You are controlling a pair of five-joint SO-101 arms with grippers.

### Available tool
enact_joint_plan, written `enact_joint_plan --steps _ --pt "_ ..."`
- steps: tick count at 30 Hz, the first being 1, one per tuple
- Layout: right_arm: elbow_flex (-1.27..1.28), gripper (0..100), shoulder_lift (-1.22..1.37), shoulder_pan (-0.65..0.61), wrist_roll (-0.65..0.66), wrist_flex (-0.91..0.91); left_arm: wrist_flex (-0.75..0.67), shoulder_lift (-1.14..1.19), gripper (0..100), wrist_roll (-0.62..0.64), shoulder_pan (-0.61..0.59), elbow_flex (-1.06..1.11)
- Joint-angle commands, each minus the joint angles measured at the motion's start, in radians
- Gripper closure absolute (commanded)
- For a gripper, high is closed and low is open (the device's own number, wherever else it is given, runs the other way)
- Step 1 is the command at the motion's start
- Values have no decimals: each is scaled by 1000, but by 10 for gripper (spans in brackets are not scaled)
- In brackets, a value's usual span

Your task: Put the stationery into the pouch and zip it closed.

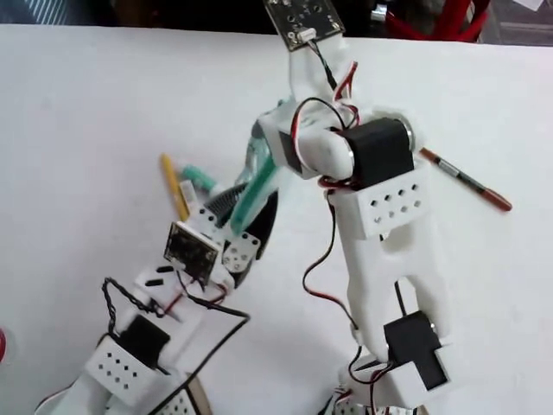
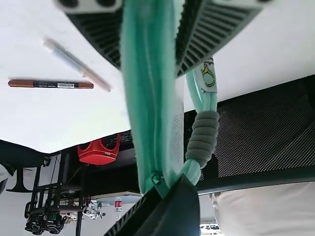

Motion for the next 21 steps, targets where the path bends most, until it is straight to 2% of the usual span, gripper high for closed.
enact_joint_plan --steps 1,6,8,10,12,21 --pt "-9 960 -25 8 -11 -15 -8 -4 883 12 -4 -8" --pt "-9 956 -25 10 -11 -12 -41 1 884 17 -33 -3" --pt "-9 918 -25 10 -11 -10 -94 1 905 17 -71 11" --pt "-9 863 -25 10 -11 -10 -144 1 968 11 -93 26" --pt "-9 840 -25 10 -11 -10 -158 1 972 11 -93 32" --pt "-9 930 -15 4 -3 -18 -155 1 976 0 -64 35"
